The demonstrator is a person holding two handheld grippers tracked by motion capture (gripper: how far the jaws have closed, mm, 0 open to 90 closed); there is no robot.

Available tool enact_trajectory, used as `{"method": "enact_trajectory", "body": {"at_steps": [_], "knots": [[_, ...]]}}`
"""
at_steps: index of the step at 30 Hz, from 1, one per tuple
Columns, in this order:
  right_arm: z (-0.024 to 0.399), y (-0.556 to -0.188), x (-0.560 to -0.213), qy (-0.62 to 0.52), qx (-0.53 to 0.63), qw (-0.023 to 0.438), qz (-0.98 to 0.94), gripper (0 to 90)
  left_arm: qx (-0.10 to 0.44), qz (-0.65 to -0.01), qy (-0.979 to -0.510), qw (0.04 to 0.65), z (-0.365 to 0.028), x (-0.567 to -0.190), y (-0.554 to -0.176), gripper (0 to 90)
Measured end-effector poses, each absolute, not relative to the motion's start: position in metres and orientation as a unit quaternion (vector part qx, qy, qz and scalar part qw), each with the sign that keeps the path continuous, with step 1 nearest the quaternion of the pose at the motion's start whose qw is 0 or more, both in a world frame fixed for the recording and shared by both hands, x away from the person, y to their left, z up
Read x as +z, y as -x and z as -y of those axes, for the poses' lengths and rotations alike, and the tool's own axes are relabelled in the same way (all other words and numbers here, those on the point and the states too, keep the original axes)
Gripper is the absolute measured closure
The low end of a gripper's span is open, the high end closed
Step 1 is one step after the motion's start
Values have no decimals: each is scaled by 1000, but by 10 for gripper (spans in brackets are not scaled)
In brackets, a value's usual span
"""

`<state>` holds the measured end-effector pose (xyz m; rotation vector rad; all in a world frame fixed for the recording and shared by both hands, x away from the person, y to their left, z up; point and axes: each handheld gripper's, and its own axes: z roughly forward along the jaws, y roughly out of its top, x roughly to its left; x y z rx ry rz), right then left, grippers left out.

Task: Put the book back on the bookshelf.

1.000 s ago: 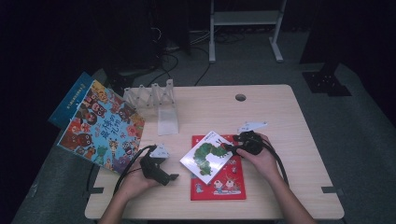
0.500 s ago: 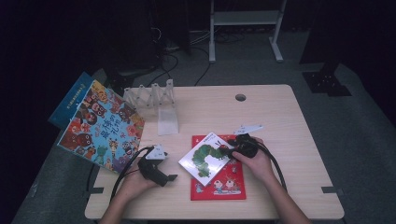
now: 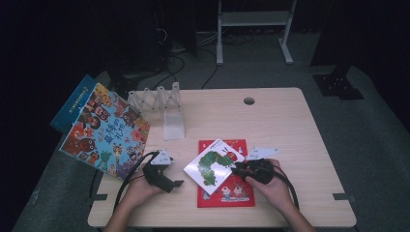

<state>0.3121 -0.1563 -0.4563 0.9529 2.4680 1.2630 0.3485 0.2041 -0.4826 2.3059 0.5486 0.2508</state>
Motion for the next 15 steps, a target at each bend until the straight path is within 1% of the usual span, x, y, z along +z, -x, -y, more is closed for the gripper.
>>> {"method": "enact_trajectory", "body": {"at_steps": [1,2,3,6,7,15], "knots": [[156,-312,-456,-323,428,105,-837,724,97,-214,-898,371,-204,-483,-348,0],[155,-308,-457,-320,426,103,-840,745,97,-215,-898,372,-204,-483,-348,0],[152,-302,-458,-314,423,103,-844,788,98,-213,-899,370,-204,-483,-349,0],[149,-295,-460,-306,425,107,-845,876,98,-215,-898,371,-204,-483,-348,0],[148,-295,-460,-308,424,101,-846,891,98,-213,-899,370,-204,-483,-349,0],[135,-293,-464,-295,431,83,-849,893,98,-213,-899,370,-205,-482,-349,0]]}}
